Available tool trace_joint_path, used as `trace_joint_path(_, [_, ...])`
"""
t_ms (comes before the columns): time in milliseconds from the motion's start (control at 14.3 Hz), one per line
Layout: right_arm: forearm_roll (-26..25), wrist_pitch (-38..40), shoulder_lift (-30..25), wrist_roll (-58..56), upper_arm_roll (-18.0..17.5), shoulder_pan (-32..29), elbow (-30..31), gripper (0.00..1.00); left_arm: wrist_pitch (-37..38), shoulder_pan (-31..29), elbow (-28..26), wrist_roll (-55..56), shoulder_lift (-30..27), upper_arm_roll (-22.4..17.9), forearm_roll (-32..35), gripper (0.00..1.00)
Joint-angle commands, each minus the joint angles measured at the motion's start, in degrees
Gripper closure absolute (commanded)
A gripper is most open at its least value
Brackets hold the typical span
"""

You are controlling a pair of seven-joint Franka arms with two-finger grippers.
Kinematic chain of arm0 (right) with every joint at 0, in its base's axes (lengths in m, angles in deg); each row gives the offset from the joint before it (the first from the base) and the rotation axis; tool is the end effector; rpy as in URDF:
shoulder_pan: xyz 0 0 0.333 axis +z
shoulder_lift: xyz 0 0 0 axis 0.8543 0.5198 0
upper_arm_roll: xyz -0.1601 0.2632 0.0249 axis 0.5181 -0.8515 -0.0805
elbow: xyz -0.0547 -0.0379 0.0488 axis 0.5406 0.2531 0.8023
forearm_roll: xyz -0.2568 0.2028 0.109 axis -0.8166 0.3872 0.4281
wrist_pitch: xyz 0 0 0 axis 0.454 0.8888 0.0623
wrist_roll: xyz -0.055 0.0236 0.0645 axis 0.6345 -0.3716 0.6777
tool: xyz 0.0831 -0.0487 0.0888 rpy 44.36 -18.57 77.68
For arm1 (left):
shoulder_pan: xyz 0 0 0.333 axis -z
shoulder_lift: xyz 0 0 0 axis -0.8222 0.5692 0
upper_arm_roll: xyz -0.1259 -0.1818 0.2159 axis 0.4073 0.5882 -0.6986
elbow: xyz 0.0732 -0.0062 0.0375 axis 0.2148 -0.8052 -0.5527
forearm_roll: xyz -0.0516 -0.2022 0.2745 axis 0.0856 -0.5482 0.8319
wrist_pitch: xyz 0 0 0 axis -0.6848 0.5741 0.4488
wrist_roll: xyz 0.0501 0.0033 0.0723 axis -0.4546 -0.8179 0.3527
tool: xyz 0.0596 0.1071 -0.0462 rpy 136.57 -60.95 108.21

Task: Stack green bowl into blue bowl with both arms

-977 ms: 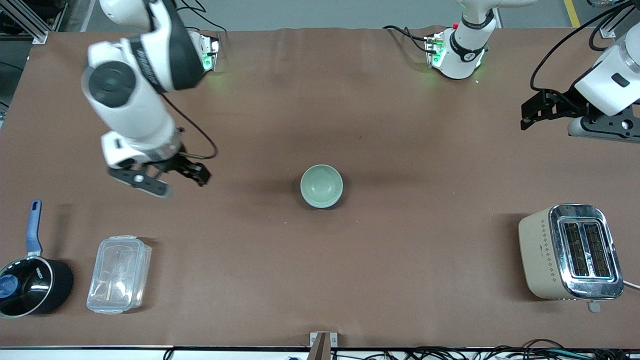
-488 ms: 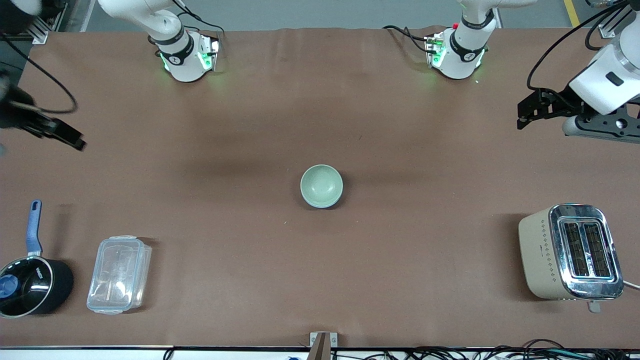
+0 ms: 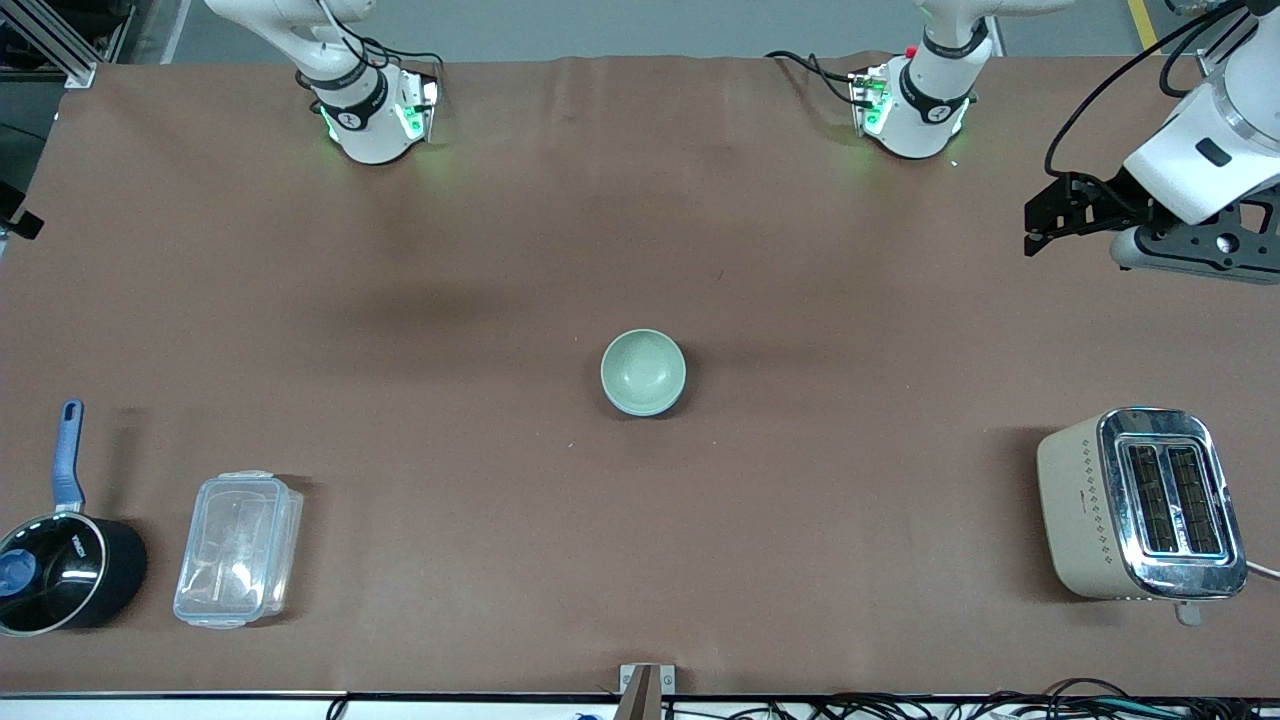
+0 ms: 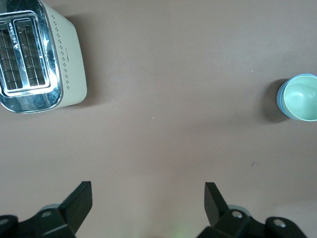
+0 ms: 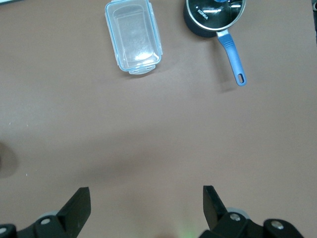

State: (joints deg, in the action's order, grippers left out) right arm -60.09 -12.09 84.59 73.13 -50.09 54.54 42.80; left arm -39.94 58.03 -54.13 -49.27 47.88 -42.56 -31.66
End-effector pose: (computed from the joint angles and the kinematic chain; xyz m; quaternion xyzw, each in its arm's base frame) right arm 0.4775 -0.0681 0.6514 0.9946 -0.1031 0.0011 0.0121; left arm 0.4998 -0.0950 0.6125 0.9957 -0.0916 -0.0069 0.0082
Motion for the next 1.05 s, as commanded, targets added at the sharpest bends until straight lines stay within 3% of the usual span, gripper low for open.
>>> trace_joint_path(0, [0.6, 1.0, 1.1, -2.5, -1.9, -0.6, -1.2, 0.0, 0.2, -0.6, 0.7, 0.1, -0.2, 0.0, -0.4, 0.0])
trace_joint_path(977, [1.9, 1.8, 0.7, -2.4, -1.0, 1.6, -0.4, 0.0, 0.2, -1.7, 0.6, 4.5, 0.1, -0.6, -0.1, 0.0])
